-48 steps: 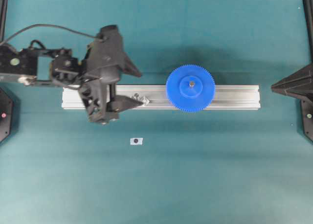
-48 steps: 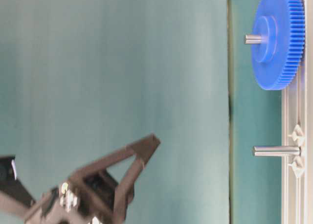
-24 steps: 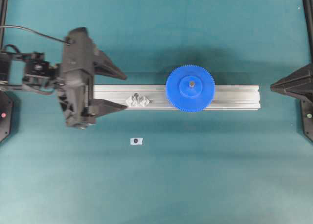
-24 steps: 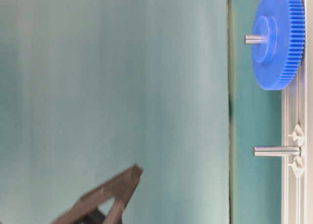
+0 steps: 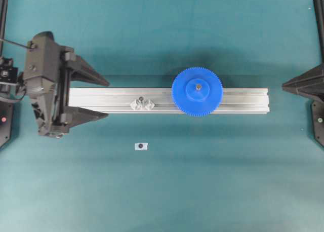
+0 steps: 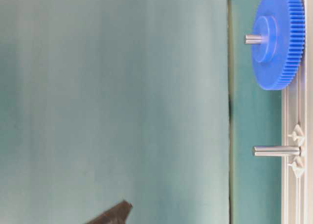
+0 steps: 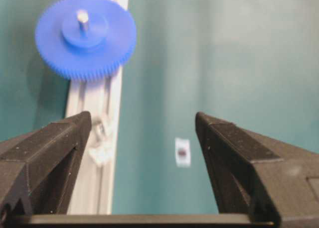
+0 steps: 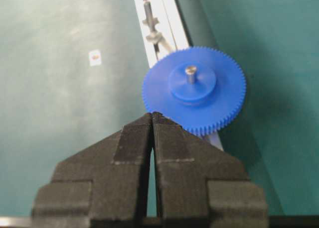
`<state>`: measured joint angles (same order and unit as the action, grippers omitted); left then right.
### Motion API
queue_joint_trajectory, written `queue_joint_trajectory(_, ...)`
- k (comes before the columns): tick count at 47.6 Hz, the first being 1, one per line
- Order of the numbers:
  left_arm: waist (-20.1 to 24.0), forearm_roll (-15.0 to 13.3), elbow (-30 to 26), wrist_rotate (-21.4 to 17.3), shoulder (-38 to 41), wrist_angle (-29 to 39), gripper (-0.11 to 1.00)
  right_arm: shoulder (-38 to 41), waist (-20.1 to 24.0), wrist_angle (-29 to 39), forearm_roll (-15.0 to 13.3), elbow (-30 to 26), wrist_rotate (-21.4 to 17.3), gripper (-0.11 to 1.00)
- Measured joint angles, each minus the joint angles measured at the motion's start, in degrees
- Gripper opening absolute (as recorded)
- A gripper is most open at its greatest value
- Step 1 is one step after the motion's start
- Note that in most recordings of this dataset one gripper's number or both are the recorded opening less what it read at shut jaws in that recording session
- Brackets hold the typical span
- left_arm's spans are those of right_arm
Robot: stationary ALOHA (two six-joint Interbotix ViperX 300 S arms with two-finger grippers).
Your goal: Find the location of the shaft and insert the large gear.
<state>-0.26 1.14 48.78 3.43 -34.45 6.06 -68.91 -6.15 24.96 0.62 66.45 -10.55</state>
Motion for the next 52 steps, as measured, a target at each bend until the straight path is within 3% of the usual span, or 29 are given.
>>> queue_joint_trajectory(11, -0.18, 0.00, 2.99, 1.93, -4.39, 0.00, 0.81, -0.09, -0.26, 0.00, 0.00, 0.70, 0.00, 0.05)
queue_joint_trajectory(52, -0.18, 0.00, 13.80, 1.85, -20.39, -1.67, 0.81, -3.69, -0.53, -1.58, 0.00, 4.83, 0.00, 0.05)
